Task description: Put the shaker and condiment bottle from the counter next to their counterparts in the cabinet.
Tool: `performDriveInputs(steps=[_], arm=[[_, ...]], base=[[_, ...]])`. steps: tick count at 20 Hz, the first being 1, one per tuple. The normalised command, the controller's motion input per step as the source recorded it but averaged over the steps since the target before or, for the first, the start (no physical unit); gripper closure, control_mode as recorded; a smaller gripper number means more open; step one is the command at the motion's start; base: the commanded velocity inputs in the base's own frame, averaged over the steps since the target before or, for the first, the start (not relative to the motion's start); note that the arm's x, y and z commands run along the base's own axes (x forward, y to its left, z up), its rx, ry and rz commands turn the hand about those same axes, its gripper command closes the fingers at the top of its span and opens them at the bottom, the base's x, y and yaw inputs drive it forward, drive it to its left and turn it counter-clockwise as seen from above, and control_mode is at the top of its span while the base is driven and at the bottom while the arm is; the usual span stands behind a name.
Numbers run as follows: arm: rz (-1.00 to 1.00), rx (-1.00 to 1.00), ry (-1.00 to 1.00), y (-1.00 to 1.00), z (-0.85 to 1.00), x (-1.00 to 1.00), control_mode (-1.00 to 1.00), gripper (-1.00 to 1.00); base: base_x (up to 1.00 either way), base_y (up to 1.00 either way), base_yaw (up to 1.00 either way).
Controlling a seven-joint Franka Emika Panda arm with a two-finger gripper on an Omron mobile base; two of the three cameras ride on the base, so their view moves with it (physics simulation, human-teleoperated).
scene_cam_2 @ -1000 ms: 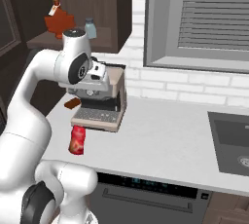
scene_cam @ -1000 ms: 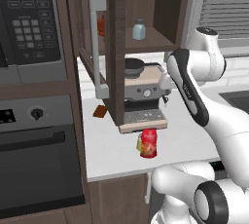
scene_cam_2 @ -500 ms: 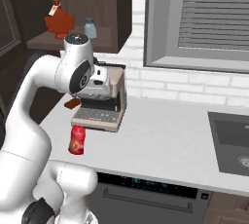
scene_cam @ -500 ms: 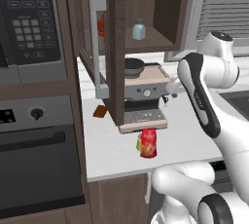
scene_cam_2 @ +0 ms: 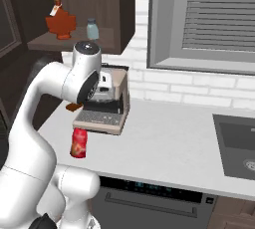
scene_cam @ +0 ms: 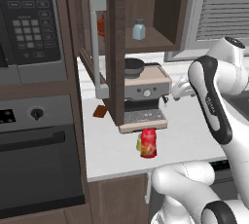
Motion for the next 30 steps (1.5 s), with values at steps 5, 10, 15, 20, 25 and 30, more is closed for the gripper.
performDriveInputs(steps=[5, 10, 15, 20, 25, 30], arm=[[0.13, 0.16, 0.00, -0.02, 0.00, -0.06, -1.00, -1.00], [0.11, 0.21, 0.00, -0.04, 0.00, -0.13, -1.00, -1.00], [0.06, 0.19, -0.02, -0.05, 0.00, -0.27, -1.00, -1.00], [0.00, 0.13, -0.06, -0.05, -0.13, -0.27, -1.00, -1.00], [0.00, 0.03, -0.17, 0.00, -0.25, -0.33, -1.00, -1.00], [0.03, 0.01, -0.25, 0.00, -0.33, -0.08, -1.00, -1.00]], base=[[0.00, 0.00, 0.00], [0.00, 0.00, 0.00], [0.00, 0.00, 0.00], [0.00, 0.00, 0.00], [0.00, 0.00, 0.00], [0.00, 0.00, 0.00]])
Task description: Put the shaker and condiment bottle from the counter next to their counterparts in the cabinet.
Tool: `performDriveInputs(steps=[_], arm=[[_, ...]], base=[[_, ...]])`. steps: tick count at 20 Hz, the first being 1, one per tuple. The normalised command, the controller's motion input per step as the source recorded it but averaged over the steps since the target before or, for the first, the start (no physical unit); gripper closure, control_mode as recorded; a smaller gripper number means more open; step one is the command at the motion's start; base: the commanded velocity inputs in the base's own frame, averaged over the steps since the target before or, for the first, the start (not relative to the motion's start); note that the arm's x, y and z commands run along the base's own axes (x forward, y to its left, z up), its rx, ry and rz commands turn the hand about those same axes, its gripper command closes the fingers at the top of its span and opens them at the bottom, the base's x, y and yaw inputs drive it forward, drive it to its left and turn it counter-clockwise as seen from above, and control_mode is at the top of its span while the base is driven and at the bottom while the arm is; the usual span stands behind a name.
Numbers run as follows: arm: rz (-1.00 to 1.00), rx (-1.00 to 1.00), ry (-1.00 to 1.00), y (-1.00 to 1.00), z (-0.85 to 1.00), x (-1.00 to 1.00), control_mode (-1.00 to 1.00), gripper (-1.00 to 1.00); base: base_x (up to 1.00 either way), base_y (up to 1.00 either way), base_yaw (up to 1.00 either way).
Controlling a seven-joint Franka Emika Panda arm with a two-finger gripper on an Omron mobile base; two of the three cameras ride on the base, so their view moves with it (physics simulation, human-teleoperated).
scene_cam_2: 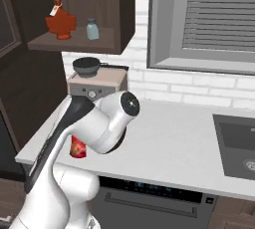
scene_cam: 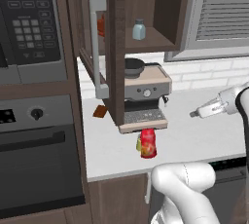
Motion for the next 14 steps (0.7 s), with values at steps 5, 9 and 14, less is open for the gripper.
performDriveInputs(steps=[5, 9, 14], arm=[[0.07, 0.05, -0.24, 0.00, -0.27, 0.00, -1.00, -1.00], [0.16, 0.05, -0.20, 0.00, -0.24, 0.00, -1.00, -1.00], [0.25, 0.00, -0.19, 0.02, -0.26, 0.00, -1.00, -1.00]], base=[[0.00, 0.00, 0.00], [0.00, 0.00, 0.00], [0.00, 0.00, 0.00]])
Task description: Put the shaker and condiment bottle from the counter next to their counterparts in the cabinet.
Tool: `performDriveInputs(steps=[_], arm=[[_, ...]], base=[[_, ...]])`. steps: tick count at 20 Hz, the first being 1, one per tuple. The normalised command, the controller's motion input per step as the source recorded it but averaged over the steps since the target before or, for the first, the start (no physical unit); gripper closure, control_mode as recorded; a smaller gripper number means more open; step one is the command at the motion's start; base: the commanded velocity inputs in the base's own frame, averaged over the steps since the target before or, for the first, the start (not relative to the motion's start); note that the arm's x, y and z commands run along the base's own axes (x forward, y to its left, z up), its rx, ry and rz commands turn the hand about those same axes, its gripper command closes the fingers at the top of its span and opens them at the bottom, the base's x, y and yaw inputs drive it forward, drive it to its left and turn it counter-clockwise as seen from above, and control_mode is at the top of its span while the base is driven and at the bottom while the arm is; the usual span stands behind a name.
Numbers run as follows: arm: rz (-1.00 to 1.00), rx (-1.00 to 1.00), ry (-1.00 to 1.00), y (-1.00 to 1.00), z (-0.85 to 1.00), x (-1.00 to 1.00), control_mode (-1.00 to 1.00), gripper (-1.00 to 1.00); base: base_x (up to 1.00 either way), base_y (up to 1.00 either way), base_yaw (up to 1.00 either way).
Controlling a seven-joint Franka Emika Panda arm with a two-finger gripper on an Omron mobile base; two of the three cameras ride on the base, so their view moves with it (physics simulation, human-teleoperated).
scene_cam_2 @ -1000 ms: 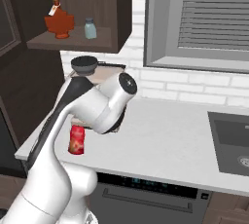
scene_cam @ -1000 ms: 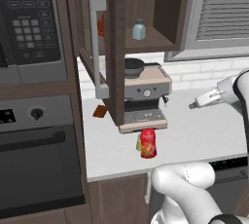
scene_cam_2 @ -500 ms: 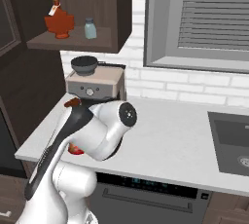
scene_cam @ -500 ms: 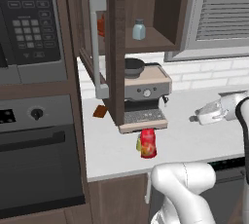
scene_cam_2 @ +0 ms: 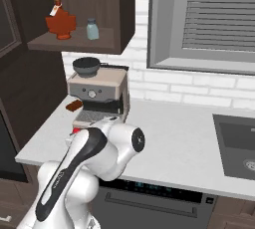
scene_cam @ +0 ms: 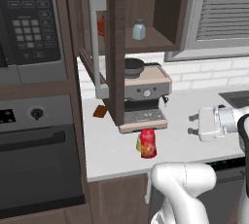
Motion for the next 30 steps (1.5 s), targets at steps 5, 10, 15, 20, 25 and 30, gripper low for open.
performDriveInputs(steps=[5, 10, 15, 20, 25, 30], arm=[[0.24, 0.00, -0.04, 0.11, -0.27, 0.00, -1.00, -1.00], [0.03, 0.00, 0.00, 0.02, -0.25, 0.22, -1.00, -1.00], [0.00, 0.00, 0.00, 0.00, -0.25, 0.26, -1.00, -1.00], [0.00, 0.00, 0.00, 0.00, -0.27, 0.12, -1.00, -1.00], [0.00, 0.00, 0.00, 0.01, -0.34, 0.08, -1.00, -1.00], [0.00, 0.02, 0.03, 0.02, -0.26, 0.33, -1.00, -1.00]], base=[[0.00, 0.00, 0.00], [0.00, 0.00, 0.00], [0.00, 0.00, 0.00], [0.00, 0.00, 0.00], [0.00, 0.00, 0.00], [0.00, 0.00, 0.00]])
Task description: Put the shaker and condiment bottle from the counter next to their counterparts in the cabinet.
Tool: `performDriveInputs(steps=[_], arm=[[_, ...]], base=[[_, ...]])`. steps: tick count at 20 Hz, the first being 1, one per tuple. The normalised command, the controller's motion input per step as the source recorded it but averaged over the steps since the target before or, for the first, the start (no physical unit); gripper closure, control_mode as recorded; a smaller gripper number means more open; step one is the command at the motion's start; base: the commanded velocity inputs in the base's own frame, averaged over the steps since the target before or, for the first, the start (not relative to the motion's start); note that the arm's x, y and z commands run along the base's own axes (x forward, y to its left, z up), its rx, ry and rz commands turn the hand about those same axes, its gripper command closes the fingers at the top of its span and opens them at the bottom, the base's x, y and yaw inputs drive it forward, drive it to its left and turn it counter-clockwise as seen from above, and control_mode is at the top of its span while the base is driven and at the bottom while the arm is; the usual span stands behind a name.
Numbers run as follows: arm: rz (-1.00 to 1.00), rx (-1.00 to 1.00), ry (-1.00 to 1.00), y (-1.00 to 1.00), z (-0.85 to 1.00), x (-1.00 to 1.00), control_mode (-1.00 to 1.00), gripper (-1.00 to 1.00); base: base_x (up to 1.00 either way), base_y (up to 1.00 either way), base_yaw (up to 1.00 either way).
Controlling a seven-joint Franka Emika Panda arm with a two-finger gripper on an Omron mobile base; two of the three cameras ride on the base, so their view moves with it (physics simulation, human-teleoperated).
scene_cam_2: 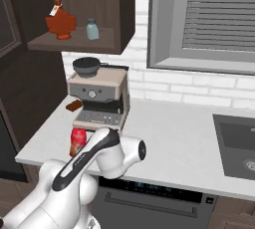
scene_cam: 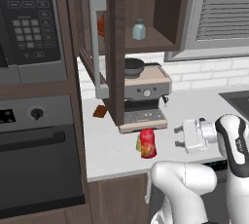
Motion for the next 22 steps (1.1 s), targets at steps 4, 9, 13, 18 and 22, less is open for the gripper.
performDriveInputs(steps=[4, 9, 13, 18, 22], arm=[[-0.01, 0.01, 0.06, 0.00, -0.25, 0.58, -1.00, -1.00], [0.00, 0.00, 0.03, 0.09, -0.25, 0.39, -1.00, -1.00], [0.00, 0.00, 0.02, 0.18, -0.28, 0.25, -1.00, -1.00], [0.00, 0.00, 0.01, 0.10, -0.31, 0.27, -1.00, -1.00], [0.00, 0.00, 0.01, 0.02, -0.29, 0.31, -1.00, -1.00]], base=[[0.00, 0.00, 0.00], [0.00, 0.00, 0.00], [0.00, 0.00, 0.00], [0.00, 0.00, 0.00], [0.00, 0.00, 0.00]])
